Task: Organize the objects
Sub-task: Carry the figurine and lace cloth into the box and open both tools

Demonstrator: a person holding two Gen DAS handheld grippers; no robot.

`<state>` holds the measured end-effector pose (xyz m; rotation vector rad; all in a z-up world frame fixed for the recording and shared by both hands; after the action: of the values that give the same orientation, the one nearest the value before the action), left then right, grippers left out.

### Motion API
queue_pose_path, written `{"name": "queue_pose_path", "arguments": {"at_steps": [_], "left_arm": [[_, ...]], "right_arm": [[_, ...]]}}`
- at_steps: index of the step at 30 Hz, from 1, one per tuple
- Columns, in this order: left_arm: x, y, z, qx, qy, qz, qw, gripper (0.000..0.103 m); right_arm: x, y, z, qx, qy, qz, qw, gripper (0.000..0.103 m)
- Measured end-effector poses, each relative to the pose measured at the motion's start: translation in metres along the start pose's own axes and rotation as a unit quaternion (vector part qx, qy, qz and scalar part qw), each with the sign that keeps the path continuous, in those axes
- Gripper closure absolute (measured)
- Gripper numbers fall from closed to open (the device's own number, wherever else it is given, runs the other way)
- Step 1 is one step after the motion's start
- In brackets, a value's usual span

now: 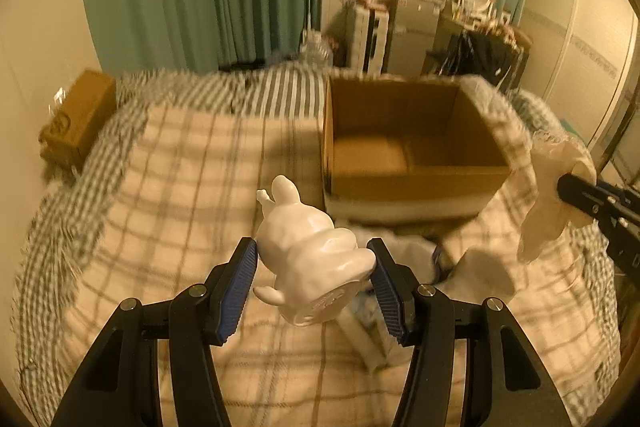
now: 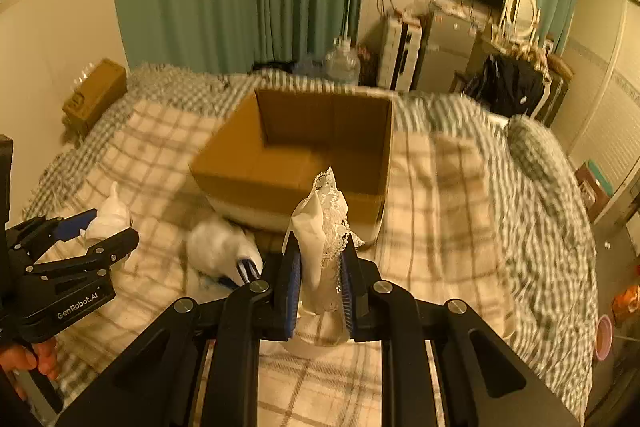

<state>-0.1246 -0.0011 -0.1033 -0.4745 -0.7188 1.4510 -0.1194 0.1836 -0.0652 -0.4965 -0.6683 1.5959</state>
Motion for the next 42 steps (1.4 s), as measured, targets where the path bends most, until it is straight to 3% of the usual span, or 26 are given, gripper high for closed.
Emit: {"name": "queue_pose_path", "arguments": {"at_steps": [7, 15, 21, 27, 30, 31, 32, 33, 35, 42], "left_arm": [[0.008, -0.007, 0.068, 0.047, 0.004, -0.031, 0.9984, 0.045], [0.022, 0.039, 0.119, 0.058, 0.014, -0.041, 0.9974, 0.045], [0.033, 0.097, 0.126, 0.035, 0.01, -0.049, 0.9981, 0.045], [0.048, 0.14, 0.112, 0.01, 0.022, -0.058, 0.998, 0.045], [0.05, 0.155, 0.099, -0.012, 0.021, -0.066, 0.9975, 0.045], [0.05, 0.158, 0.097, -0.018, 0.021, -0.063, 0.9976, 0.043], [0.051, 0.158, 0.094, -0.021, 0.021, -0.062, 0.9976, 0.04], [0.051, 0.156, 0.093, -0.021, 0.022, -0.061, 0.9977, 0.034], [0.049, 0.146, 0.093, -0.016, 0.021, -0.048, 0.9985, 0.005], [0.037, 0.077, 0.095, 0.013, 0.031, -0.024, 0.9991, 0.003]], "right_arm": [[-0.009, -0.01, 0.045, 0.027, -0.011, 0.018, 0.999, 0.086], [0.0, 0.02, 0.109, 0.051, -0.018, 0.028, 0.998, 0.086], [0.014, 0.079, 0.123, 0.026, -0.002, 0.044, 0.999, 0.088], [0.028, 0.145, 0.103, -0.018, 0.016, 0.051, 0.998, 0.089], [0.034, 0.156, 0.092, -0.027, 0.023, 0.052, 0.998, 0.088], [0.038, 0.158, 0.09, -0.027, 0.026, 0.051, 0.998, 0.086], [0.041, 0.158, 0.089, -0.028, 0.03, 0.049, 0.998, 0.074], [0.044, 0.157, 0.088, -0.029, 0.034, 0.048, 0.998, 0.05], [0.049, 0.147, 0.088, -0.02, 0.043, 0.043, 0.998, 0.031], [0.066, 0.077, 0.09, 0.002, 0.061, 0.017, 0.998, 0.016]]}}
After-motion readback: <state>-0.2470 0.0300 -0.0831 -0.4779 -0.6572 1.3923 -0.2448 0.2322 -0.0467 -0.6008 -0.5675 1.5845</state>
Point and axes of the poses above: each gripper's, at about its wrist camera, not at the fingertips, and y roughly the way its jaws point, x to its right, z to its top, the point moved 7 cm from there along y, roughly the way its jaws point, and after that the axes turned 3 degrees about x, right-handed, at the moved point
